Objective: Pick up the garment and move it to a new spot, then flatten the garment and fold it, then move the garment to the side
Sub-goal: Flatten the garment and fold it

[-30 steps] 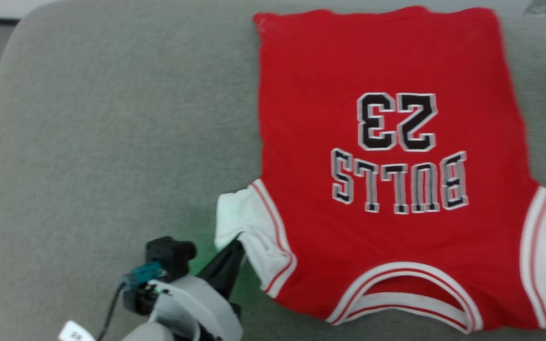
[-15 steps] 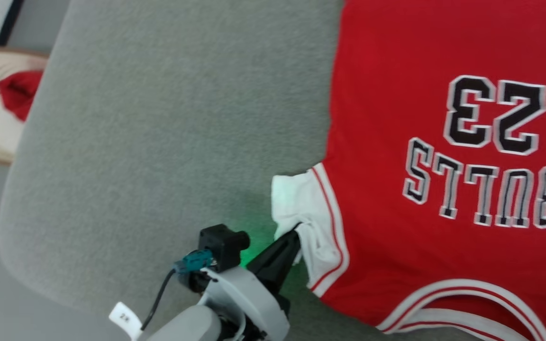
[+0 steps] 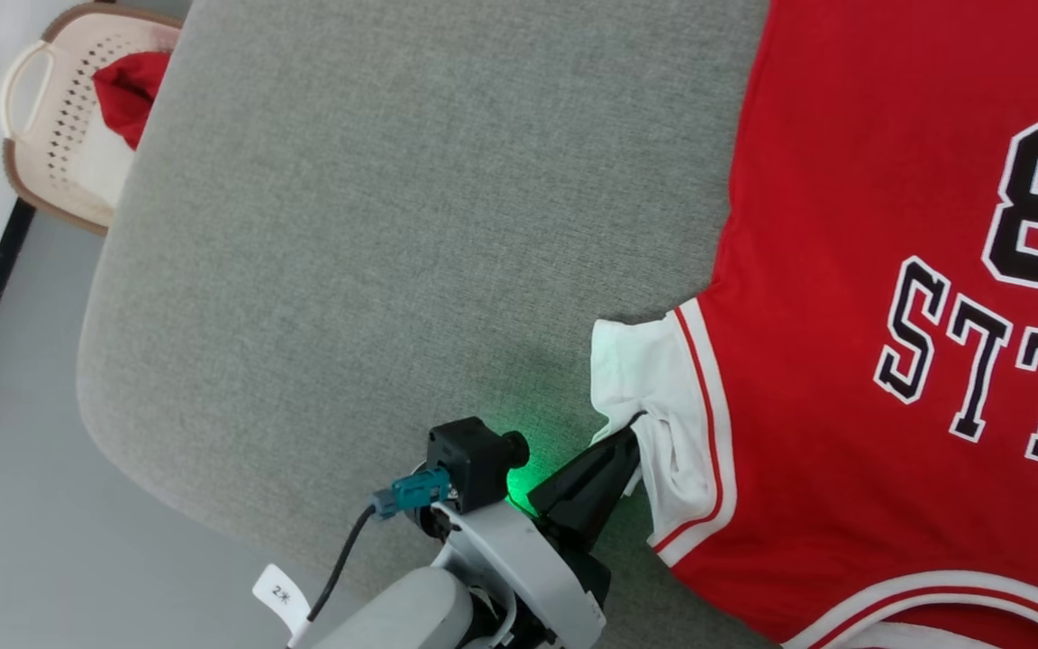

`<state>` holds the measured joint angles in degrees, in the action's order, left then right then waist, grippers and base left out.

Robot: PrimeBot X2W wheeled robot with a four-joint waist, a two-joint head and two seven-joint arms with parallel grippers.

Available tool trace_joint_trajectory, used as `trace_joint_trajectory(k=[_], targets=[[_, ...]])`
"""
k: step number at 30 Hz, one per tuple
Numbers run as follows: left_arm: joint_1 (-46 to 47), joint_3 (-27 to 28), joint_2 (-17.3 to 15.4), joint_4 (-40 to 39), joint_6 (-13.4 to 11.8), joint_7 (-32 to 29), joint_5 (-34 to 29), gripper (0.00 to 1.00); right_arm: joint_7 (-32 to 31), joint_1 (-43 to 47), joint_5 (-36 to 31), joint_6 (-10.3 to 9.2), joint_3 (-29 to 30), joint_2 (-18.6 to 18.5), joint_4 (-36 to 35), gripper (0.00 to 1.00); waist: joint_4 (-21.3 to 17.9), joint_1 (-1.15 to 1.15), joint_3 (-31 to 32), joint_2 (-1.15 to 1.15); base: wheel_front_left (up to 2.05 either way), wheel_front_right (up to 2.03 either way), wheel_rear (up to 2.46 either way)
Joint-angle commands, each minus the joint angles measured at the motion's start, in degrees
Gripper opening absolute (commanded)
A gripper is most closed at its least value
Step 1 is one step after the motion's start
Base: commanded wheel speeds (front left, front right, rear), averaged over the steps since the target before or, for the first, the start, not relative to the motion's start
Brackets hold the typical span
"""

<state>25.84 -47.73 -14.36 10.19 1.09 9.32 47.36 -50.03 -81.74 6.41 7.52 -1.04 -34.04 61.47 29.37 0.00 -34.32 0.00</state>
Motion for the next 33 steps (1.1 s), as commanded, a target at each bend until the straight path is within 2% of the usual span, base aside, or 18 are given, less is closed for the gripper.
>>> trace_joint_trajectory(k=[1, 2, 3, 13, 18, 26, 33], targets=[[-0.60, -0.21, -0.64, 3.10, -0.73, -0.81, 0.47, 0.00, -2.01, 4.67, -1.76, -0.06, 0.85, 0.64, 4.52, 1.00, 1.27, 0.00, -1.36, 0.00, 0.00, 0.00, 0.00], [-0.48, -0.21, -0.54, 3.37, -0.63, -0.71, 0.60, 0.00, -2.40, 4.82, -2.70, -0.06, 1.34, 0.87, 5.03, 0.32, 1.32, 0.00, -1.45, 0.00, 0.00, 0.00, 0.00], [-0.37, -0.16, -0.48, 3.65, -0.49, -0.65, 0.70, 0.00, -2.62, 5.12, -3.29, -0.06, 1.39, 1.48, 5.32, 0.00, 1.30, 0.00, -1.52, 0.00, 0.00, 0.00, 0.00], [0.66, 0.87, -0.91, 6.32, -0.51, -0.20, 1.34, 0.00, -0.85, 3.88, -6.18, -0.01, 5.15, 3.67, 4.60, 0.00, -0.92, 0.00, -0.20, 0.00, 0.00, 0.00, 0.00], [0.83, 1.71, -1.81, 7.03, -1.09, -0.32, 1.76, 0.00, 0.15, 4.33, -4.92, -0.01, 5.24, 5.52, 4.23, 0.00, -3.43, 0.00, 1.98, 0.00, 0.00, 0.00, 0.00], [0.48, 2.52, -3.86, 6.89, -1.95, -0.49, 1.68, 0.00, 2.76, 5.22, 2.25, -0.01, 4.75, 8.92, 1.65, 0.00, -8.43, 0.00, 6.76, 0.00, 0.00, 0.00, 0.00], [-1.03, 3.24, -5.90, 5.10, -3.14, -0.67, 2.02, 0.00, 4.07, 9.63, 10.77, -0.02, -1.26, 9.23, -5.84, 0.00, -13.17, 0.00, 11.60, 0.00, 0.00, 0.00, 0.00]])
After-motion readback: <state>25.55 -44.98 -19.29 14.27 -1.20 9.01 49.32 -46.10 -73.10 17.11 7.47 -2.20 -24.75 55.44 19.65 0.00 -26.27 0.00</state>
